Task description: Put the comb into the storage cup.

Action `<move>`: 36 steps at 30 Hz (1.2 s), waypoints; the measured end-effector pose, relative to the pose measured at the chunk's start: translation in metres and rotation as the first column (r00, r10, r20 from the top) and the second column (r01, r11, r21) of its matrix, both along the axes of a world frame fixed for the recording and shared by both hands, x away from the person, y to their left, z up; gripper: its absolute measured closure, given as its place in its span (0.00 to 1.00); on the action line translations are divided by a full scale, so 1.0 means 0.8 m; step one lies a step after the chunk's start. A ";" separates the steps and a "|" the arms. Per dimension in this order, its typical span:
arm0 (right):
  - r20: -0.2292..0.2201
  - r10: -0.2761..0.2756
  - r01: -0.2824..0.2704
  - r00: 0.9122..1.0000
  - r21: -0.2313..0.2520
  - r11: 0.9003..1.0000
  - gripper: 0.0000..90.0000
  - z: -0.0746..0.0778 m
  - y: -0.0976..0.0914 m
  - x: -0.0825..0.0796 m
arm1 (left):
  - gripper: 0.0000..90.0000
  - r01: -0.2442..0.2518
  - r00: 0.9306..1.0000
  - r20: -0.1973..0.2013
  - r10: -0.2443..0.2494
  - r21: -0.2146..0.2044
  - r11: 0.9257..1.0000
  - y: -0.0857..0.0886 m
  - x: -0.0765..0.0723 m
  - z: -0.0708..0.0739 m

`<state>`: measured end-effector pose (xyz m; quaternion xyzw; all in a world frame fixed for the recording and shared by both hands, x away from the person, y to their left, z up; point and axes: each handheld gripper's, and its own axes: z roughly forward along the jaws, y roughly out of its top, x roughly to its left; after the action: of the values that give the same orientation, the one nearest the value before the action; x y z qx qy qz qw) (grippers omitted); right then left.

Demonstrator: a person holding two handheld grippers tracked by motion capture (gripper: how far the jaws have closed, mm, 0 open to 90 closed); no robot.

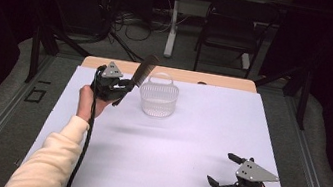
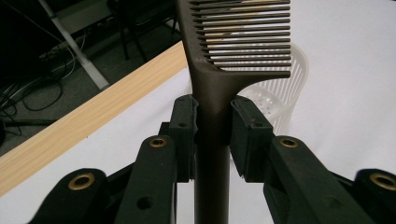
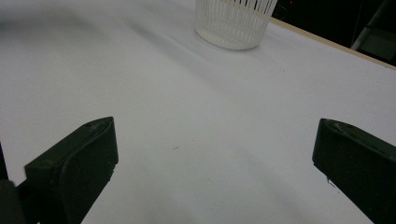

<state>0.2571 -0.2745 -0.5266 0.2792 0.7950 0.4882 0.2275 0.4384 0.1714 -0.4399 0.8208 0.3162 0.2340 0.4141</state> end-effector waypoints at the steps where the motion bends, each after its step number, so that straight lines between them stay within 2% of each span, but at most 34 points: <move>1: 0.001 0.001 -0.001 1.000 0.000 1.000 0.00 0.000 0.000 0.000 | 0.80 0.000 1.000 0.001 0.000 -0.001 1.000 0.000 0.000 0.000; 25: -0.001 0.000 0.000 1.000 -0.001 1.000 0.00 0.000 0.000 0.000 | 0.80 -0.010 0.999 0.030 0.011 -0.040 0.999 -0.013 0.014 0.012; 36: -0.002 0.002 -0.002 1.000 -0.001 1.000 0.00 0.000 0.000 0.000 | 0.80 -0.013 0.999 0.038 0.015 -0.044 0.999 -0.021 0.020 0.017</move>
<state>0.2572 -0.2745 -0.5267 0.2786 0.7959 0.4876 0.2263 0.4545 0.1547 -0.4265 0.8047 0.3190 0.2453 0.4364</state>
